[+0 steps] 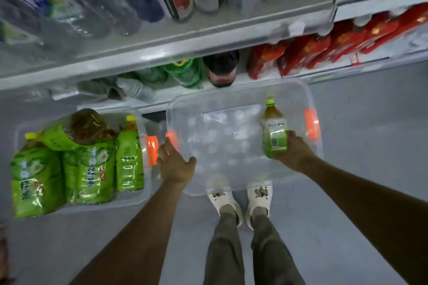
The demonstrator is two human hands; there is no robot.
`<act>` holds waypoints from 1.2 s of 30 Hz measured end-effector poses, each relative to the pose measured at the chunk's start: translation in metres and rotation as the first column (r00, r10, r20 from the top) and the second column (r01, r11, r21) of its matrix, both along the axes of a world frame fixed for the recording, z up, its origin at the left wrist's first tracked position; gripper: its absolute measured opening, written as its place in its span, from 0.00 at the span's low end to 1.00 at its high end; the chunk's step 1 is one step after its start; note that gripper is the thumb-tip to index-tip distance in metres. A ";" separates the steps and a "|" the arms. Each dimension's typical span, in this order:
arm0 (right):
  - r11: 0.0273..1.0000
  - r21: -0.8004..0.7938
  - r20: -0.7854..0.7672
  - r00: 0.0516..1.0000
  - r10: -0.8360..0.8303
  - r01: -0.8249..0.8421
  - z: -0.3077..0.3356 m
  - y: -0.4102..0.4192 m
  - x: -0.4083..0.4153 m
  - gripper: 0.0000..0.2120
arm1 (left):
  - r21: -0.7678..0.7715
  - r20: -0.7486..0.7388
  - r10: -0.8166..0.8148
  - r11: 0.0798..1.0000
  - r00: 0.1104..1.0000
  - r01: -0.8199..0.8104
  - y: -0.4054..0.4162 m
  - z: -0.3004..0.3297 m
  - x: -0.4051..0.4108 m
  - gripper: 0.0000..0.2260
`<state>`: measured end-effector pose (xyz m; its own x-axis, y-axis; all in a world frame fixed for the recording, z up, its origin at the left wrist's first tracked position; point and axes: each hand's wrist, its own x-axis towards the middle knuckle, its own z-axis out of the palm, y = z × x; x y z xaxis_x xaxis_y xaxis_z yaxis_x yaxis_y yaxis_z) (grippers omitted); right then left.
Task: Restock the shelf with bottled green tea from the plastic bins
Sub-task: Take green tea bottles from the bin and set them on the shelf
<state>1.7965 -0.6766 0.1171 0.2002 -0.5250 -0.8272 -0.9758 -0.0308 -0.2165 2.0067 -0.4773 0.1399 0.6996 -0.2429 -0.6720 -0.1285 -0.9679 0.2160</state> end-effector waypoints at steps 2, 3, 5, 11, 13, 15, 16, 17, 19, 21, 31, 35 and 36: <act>0.999 -0.031 -0.017 1.000 -0.014 0.013 -0.021 0.003 0.005 0.44 | -0.008 0.011 0.012 1.000 1.000 -0.012 0.006 -0.021 0.004 0.44; 0.999 -0.045 -0.033 0.999 -0.022 0.021 -0.028 0.003 0.009 0.45 | -0.016 0.010 0.023 1.000 1.000 -0.023 0.007 -0.029 0.006 0.43; 0.996 -0.074 -0.067 0.997 -0.046 0.041 -0.041 0.002 0.014 0.47 | -0.048 0.019 0.026 0.999 0.999 -0.025 0.008 -0.043 0.011 0.41; 0.981 -0.105 -0.068 0.982 -0.174 0.166 -0.084 -0.005 0.024 0.54 | -0.187 0.199 0.020 0.982 0.980 0.018 0.018 -0.065 0.009 0.33; 0.975 -0.121 -0.063 0.979 -0.193 0.185 -0.093 -0.007 0.026 0.56 | -0.230 0.226 0.042 0.973 0.973 0.011 0.017 -0.068 0.007 0.32; 0.971 -0.166 -0.074 0.980 -0.184 0.170 -0.103 -0.004 0.028 0.58 | -0.252 0.254 0.068 0.968 0.965 -0.002 0.017 -0.073 0.006 0.32; 0.965 -0.207 -0.085 0.980 -0.179 0.158 -0.107 -0.001 0.029 0.58 | -0.260 0.262 0.080 0.966 0.962 -0.009 0.017 -0.075 0.005 0.31; 0.955 -0.256 -0.092 0.980 -0.178 0.149 -0.110 0.002 0.030 0.57 | -0.266 0.265 0.091 0.964 0.960 -0.017 0.017 -0.076 0.004 0.31; 0.936 -0.315 -0.088 0.977 -0.193 0.156 -0.116 0.005 0.029 0.53 | -0.279 0.260 0.104 0.960 0.960 -0.028 0.017 -0.075 0.003 0.31; 0.926 -0.309 -0.068 0.966 -0.248 0.216 -0.118 0.001 0.030 0.49 | -0.287 0.250 0.108 0.957 0.962 -0.033 0.015 -0.073 0.003 0.31; 0.713 0.287 0.129 0.711 -0.691 0.640 -0.042 0.003 0.041 0.31 | -0.098 -0.076 0.101 0.989 0.992 -0.108 0.004 -0.034 0.017 0.39; 0.658 0.484 0.160 0.681 -0.715 0.577 0.016 0.014 0.042 0.37 | -0.089 -0.071 0.110 0.989 0.991 -0.116 -0.013 0.015 0.015 0.37; 0.655 0.512 0.177 0.679 -0.713 0.555 0.032 0.015 0.043 0.35 | -0.123 -0.067 0.095 0.987 0.993 -0.102 -0.019 0.030 0.011 0.37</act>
